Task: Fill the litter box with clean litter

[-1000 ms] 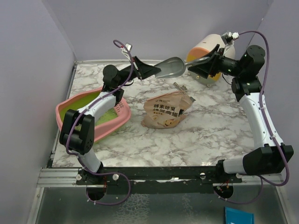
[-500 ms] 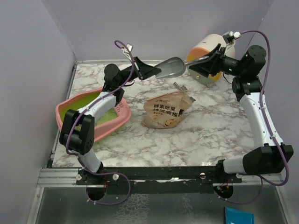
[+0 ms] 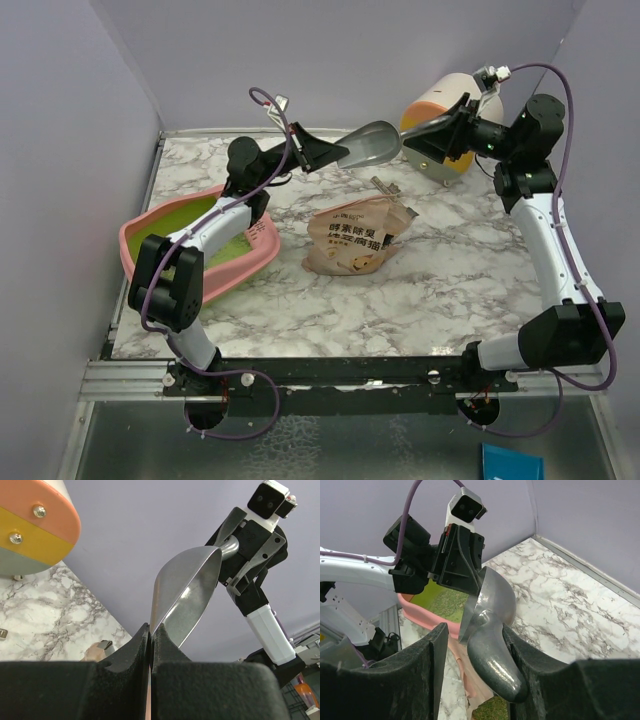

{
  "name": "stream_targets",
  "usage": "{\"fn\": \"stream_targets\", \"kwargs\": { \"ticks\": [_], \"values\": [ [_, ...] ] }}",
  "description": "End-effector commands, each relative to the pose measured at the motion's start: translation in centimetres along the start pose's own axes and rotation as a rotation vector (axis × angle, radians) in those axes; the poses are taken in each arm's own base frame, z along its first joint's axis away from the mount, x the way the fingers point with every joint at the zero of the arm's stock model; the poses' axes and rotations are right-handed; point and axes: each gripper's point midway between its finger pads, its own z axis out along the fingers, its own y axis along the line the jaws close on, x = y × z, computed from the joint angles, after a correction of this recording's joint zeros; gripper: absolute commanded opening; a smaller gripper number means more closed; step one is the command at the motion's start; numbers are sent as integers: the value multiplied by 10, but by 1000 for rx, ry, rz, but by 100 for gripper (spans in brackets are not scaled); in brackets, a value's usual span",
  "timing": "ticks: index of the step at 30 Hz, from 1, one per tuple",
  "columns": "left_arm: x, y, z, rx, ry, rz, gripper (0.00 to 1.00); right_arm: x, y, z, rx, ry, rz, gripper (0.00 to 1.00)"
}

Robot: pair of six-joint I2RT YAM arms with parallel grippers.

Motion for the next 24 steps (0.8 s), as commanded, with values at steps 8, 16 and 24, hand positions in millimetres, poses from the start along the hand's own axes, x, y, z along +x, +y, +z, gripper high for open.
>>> {"fn": "stream_targets", "kwargs": {
  "ticks": [8, 16, 24],
  "values": [
    [8, -23, 6, 52, 39, 66, 0, -25, 7, 6, 9, -51, -92, 40],
    [10, -25, 3, 49, 67, 94, 0, -27, 0, 3, 73, -6, -102, 47],
    [3, -28, -9, 33, 79, 133, 0, -13, 1, -5, 121, 29, -78, 50]
  ]
}}
